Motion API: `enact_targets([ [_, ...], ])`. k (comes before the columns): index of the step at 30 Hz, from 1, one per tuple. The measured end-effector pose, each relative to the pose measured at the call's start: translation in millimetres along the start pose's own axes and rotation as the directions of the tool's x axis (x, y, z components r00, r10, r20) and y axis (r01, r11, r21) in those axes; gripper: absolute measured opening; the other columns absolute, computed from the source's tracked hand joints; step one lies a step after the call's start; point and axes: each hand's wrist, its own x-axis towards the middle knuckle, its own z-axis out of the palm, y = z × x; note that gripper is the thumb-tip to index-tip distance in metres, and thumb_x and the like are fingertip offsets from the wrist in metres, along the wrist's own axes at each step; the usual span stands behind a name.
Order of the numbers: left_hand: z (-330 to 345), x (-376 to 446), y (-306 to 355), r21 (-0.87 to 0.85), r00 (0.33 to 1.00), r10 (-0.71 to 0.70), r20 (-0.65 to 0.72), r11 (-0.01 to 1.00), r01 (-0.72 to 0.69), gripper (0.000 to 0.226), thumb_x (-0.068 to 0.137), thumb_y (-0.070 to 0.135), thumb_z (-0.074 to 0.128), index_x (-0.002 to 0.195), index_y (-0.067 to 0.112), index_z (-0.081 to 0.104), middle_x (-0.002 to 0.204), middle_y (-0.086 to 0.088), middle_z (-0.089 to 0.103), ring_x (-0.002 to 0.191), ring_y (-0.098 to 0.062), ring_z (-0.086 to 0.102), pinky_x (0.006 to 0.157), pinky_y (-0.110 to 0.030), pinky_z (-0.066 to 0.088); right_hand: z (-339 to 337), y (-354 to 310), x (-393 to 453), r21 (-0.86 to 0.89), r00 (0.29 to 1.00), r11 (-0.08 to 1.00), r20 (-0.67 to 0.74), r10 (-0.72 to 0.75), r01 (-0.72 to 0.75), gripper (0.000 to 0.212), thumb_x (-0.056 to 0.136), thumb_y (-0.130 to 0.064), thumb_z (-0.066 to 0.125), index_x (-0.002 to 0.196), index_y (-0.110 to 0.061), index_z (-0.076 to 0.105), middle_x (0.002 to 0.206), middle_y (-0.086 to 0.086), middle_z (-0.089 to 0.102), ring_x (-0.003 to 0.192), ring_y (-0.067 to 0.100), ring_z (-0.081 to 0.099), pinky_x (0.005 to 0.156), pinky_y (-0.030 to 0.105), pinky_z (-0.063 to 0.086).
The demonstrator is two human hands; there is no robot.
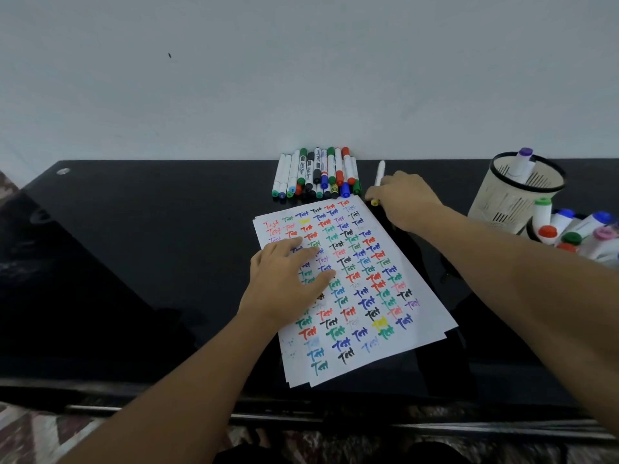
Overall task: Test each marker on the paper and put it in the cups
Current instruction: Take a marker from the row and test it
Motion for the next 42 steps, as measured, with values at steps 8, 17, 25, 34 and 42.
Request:
enact_targets([
  [8, 0.4, -0.7, -0.3, -0.009, 1.000, 0.007, -0.014, 1.000, -0.007, 0.062, 0.091, 0.074, 0.047, 0.143, 0.043, 0.052, 0.156, 0.014, 0.037, 0.146, -0.010, 0.023, 0.121, -0.040, 0.008, -5.1, 5.6, -5.4, 0.014, 0.994, 0.999, -0.094, -0.047, 0.048, 0.028, 0.107, -0.027, 0.052, 0.133, -0.020, 0.049, 0.123, 0.011, 0.057, 0.109, 0.028, 0.056, 0.104, 0.042, 0.042],
  [17, 0.5, -0.4, 0.3, -0.023, 0.999, 0.016, -0.042, 1.000, -0.017, 0.061, 0.093, 0.071, 0.047, 0.144, 0.038, 0.052, 0.154, 0.013, 0.041, 0.145, -0.011, 0.028, 0.122, -0.042, 0.013, -23.6, -33.1, -44.4, 0.568, 1.000, 0.823, -0.019, 0.013, 0.000, 0.025, 0.113, -0.032, 0.035, 0.130, -0.017, 0.046, 0.088, 0.002, 0.057, 0.073, 0.017, 0.055, 0.058, 0.033, 0.040],
  [25, -0.8, -3.0, 1.4, -0.036, 0.986, 0.080, -0.145, 0.996, -0.086, 0.061, 0.099, 0.056, 0.050, 0.154, 0.035, 0.038, 0.146, 0.007, 0.049, 0.139, -0.014, 0.038, 0.119, -0.044, 0.026, -36.3, -57.4, -85.1, 0.246, 0.980, 0.957, 0.086, -0.180, 0.154, 0.047, 0.110, -0.058, 0.022, 0.151, -0.042, 0.037, 0.087, -0.011, 0.063, 0.080, 0.012, 0.063, 0.067, 0.037, 0.057],
  [34, 6.4, -6.0, -4.7, 0.074, 0.907, 0.336, -0.255, 0.942, -0.328, 0.037, 0.101, 0.032, 0.058, 0.137, 0.027, 0.062, 0.126, 0.002, 0.062, 0.119, -0.021, 0.053, 0.103, -0.043, 0.042, -38.3, -73.7, -101.4, 0.173, 0.975, 0.970, 0.111, -0.194, 0.173, 0.040, 0.107, -0.064, 0.022, 0.138, -0.048, 0.043, 0.070, -0.005, 0.057, 0.060, 0.013, 0.058, 0.052, 0.033, 0.048],
  [42, 4.9, -5.4, -4.0, 0.026, 0.949, 0.228, -0.218, 0.973, -0.228, 0.028, 0.103, 0.027, 0.056, 0.129, 0.020, 0.065, 0.121, 0.004, 0.062, 0.119, -0.018, 0.050, 0.103, -0.038, 0.041, -34.4, -72.9, -110.9, 0.444, 0.992, 0.896, 0.111, -0.055, 0.000, 0.031, 0.110, -0.040, 0.038, 0.137, -0.027, 0.031, 0.079, 0.000, 0.062, 0.066, 0.023, 0.063, 0.057, 0.043, 0.049],
])
